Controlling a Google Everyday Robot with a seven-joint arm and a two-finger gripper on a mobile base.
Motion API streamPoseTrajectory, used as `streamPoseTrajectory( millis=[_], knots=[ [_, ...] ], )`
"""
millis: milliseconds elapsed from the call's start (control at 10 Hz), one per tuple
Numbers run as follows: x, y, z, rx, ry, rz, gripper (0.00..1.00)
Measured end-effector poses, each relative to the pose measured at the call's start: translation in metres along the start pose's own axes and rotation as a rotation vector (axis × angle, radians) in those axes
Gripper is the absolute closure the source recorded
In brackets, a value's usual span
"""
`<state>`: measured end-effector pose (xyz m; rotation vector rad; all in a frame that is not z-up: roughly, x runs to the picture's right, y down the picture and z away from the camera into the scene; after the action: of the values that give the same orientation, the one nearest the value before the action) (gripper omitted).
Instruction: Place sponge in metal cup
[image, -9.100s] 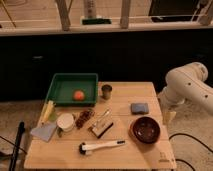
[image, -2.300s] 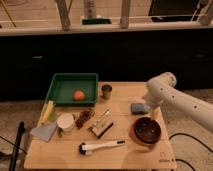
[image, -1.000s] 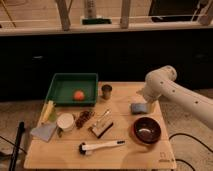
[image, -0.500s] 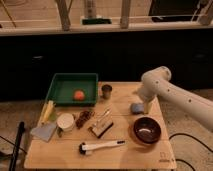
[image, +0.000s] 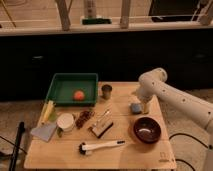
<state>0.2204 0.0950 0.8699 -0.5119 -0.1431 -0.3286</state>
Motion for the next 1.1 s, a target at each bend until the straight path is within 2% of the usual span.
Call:
streamPoseTrajectory(
  millis=[500, 900, 1000, 1100],
  knots=[
    [0.015, 0.000, 0.043, -0.067, 0.013, 0.067, 0.20],
    [0.028, 0.012, 0.058, -0.098, 0.013, 0.113, 0.20],
    [0.031, 0.016, 0.060, -0.103, 0.012, 0.122, 0.25],
    [0.033, 0.021, 0.062, -0.109, 0.014, 0.129, 0.37]
  ],
)
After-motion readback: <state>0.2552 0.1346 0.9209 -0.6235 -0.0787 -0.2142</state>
